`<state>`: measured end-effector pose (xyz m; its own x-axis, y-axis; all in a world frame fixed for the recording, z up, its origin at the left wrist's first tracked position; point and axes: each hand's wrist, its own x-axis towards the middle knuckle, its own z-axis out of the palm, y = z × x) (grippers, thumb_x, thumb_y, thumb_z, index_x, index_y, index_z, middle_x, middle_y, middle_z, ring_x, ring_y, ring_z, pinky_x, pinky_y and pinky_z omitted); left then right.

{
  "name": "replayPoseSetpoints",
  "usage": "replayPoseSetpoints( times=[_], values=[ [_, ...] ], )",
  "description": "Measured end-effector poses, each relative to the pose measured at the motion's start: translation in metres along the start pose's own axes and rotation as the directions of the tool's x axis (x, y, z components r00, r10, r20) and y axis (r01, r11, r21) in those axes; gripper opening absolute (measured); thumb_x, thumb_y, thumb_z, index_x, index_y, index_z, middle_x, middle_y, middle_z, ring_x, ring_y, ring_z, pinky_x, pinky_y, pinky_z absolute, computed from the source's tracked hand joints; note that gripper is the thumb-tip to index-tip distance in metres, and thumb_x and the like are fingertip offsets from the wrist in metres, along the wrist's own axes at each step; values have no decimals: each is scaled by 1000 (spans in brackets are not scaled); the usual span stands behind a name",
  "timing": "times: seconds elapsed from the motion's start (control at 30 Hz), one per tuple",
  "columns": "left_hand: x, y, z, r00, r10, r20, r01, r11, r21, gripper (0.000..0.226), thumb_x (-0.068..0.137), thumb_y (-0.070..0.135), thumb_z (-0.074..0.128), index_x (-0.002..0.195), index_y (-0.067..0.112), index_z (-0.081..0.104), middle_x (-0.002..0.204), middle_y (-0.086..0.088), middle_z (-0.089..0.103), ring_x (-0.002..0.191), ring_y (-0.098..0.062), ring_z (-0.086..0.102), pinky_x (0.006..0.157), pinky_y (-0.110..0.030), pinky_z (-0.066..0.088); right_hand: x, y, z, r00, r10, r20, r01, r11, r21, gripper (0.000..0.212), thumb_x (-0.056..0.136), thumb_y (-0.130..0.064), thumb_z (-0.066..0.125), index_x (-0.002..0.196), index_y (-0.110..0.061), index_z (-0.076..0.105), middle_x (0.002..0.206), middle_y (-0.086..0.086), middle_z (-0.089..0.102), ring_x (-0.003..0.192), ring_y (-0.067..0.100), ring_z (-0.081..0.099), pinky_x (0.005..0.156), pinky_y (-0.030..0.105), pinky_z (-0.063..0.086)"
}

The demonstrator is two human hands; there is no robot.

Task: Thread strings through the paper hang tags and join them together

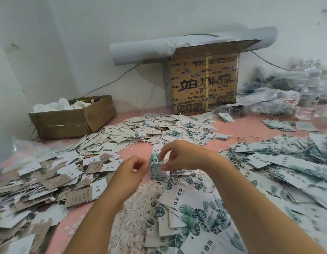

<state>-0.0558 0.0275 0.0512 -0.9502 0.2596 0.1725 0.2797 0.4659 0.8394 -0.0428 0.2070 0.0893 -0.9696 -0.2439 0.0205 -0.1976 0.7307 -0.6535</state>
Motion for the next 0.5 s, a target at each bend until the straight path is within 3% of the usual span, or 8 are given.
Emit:
replayPoseSetpoints(
  times=[0.1,0.2,0.27,0.33,0.4,0.5],
  values=[
    [-5,13,0,997,-21,69,37,969,-246,16,96,17,51,83,16,60,65,7,61,49,-4,47,47,-17,36,2,-5,11,995,-61,82,52,992,113,23,86,-13,65,108,-10,61,62,-3,65,51,7,58,56,20,49],
    [-7,20,2,995,15,100,16,954,-300,17,96,17,50,81,14,58,61,7,59,46,-4,44,44,-14,35,5,-6,17,990,-75,121,51,980,190,14,90,-9,57,97,2,64,68,4,68,54,12,60,56,21,51],
    [-7,21,2,995,24,101,9,949,-316,17,96,17,50,80,14,57,63,6,60,46,-4,44,44,-14,34,4,-4,16,992,-32,121,1,968,252,13,92,-9,55,90,0,64,66,4,68,54,13,63,56,21,52],
    [-7,20,1,995,15,98,17,947,-321,17,96,17,49,81,12,56,64,7,61,46,-4,44,43,-14,34,4,-1,11,998,31,46,-44,940,339,13,92,-7,54,83,-4,63,62,1,68,53,12,64,58,24,53],
    [-6,19,2,996,-5,91,33,950,-312,18,97,18,47,82,12,55,63,9,62,46,-3,45,43,-14,34,6,3,6,987,109,-118,-44,890,454,13,91,-3,53,81,-5,62,65,1,69,56,11,65,61,24,54],
    [-4,13,4,998,-37,50,49,959,-280,19,98,18,46,82,13,55,62,11,62,49,-3,47,46,-16,35,9,11,-1,928,217,-303,69,700,711,25,87,12,43,80,-2,61,76,10,68,65,14,64,65,25,54]
  ],
)
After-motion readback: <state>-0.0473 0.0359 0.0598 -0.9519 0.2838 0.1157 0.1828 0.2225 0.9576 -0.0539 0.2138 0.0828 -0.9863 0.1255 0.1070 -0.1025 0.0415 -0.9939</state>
